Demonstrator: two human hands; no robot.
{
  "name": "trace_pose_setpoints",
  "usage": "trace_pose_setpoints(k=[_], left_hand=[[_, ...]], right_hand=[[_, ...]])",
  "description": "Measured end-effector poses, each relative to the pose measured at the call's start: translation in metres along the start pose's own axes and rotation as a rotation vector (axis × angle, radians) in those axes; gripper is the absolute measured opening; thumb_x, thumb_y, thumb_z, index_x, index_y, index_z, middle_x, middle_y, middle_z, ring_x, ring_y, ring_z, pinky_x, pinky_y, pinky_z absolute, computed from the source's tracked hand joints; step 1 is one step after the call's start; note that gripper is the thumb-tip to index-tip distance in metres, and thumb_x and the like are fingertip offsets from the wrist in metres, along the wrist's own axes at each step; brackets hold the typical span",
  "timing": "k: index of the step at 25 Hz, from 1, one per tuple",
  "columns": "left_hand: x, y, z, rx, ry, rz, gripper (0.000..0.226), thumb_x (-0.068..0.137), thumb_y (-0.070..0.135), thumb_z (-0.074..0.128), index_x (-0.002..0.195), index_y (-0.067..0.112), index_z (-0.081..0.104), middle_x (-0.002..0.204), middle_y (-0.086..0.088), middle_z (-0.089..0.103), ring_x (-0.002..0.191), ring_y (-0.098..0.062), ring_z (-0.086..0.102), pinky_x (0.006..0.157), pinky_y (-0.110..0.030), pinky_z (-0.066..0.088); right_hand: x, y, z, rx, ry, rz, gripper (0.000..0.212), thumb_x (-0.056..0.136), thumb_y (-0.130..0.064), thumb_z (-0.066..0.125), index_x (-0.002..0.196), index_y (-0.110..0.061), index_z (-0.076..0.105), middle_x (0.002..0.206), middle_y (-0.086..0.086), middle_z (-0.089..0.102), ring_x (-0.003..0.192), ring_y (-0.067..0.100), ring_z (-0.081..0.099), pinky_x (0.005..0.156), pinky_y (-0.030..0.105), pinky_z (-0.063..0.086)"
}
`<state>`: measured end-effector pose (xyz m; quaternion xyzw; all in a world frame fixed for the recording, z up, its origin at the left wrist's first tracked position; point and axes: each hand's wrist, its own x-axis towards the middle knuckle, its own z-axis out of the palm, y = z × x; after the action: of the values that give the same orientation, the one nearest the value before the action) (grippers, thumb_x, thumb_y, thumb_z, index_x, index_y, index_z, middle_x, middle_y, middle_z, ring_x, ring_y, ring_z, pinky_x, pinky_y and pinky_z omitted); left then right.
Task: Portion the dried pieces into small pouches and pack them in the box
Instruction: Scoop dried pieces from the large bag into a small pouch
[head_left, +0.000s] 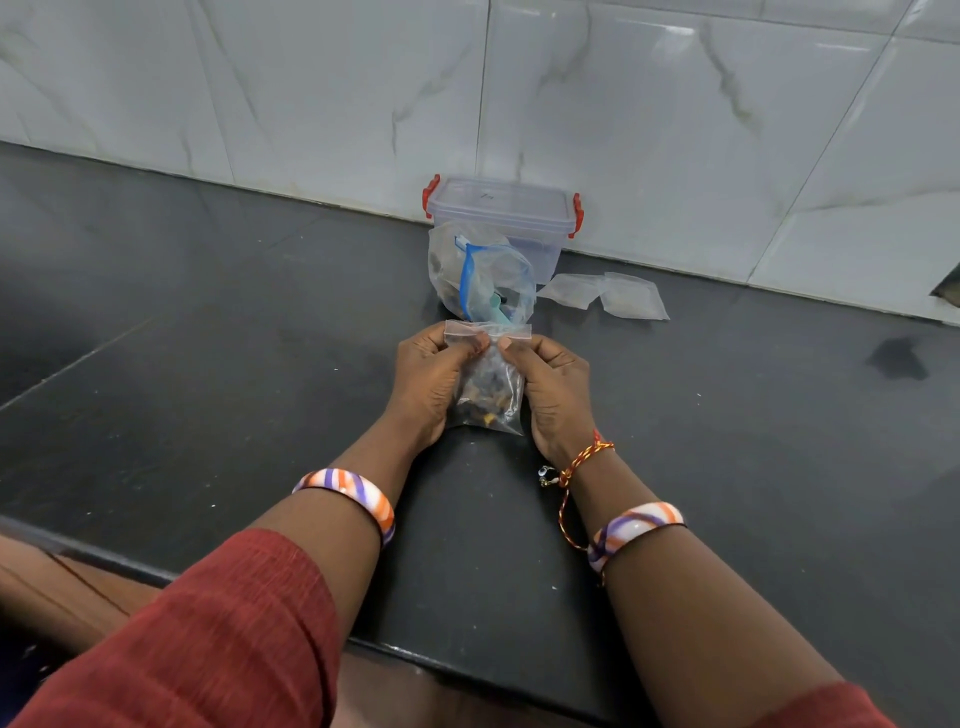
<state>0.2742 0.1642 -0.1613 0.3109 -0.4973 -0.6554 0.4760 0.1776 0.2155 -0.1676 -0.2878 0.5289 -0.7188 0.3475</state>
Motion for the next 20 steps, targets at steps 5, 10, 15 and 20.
trace_pose_setpoints(k=[5,10,15,20], left_hand=[[0.0016,-0.0006,-0.0001,-0.067,0.040,-0.041,0.012,0.083,-0.004,0.061,0.089,0.002,0.070,0.068,0.000,0.073,0.064,-0.010,0.070,0.062,-0.024,0.059],[0.0014,-0.0002,-0.0002,-0.110,0.018,-0.095,0.014,0.089,0.003,0.055,0.090,0.000,0.069,0.067,-0.003,0.073,0.063,-0.014,0.071,0.065,-0.031,0.061],[0.0039,0.0010,0.0013,-0.260,0.020,-0.199,0.024,0.096,0.016,0.047,0.092,0.000,0.066,0.073,-0.011,0.073,0.065,-0.020,0.071,0.069,-0.041,0.058],[-0.0006,-0.0015,-0.0005,-0.134,-0.055,-0.062,0.007,0.081,0.002,0.065,0.086,0.005,0.069,0.071,-0.005,0.074,0.066,-0.016,0.071,0.065,-0.030,0.060]], right_hand=[[0.0023,0.0008,-0.0026,0.111,0.024,0.051,0.006,0.084,-0.003,0.063,0.085,-0.002,0.069,0.083,0.013,0.069,0.068,0.015,0.068,0.063,0.027,0.059],[0.0029,0.0009,-0.0008,0.123,0.064,0.021,0.012,0.084,0.001,0.061,0.076,-0.004,0.069,0.062,0.001,0.071,0.056,0.009,0.067,0.052,0.021,0.055],[0.0032,0.0007,0.0007,0.119,0.069,0.036,0.017,0.087,-0.005,0.059,0.073,-0.006,0.069,0.069,0.008,0.069,0.057,0.013,0.067,0.058,0.029,0.059],[0.0009,0.0020,-0.0024,0.041,0.014,-0.002,0.006,0.084,-0.009,0.065,0.083,-0.005,0.069,0.089,0.021,0.068,0.081,0.032,0.065,0.081,0.052,0.055]])
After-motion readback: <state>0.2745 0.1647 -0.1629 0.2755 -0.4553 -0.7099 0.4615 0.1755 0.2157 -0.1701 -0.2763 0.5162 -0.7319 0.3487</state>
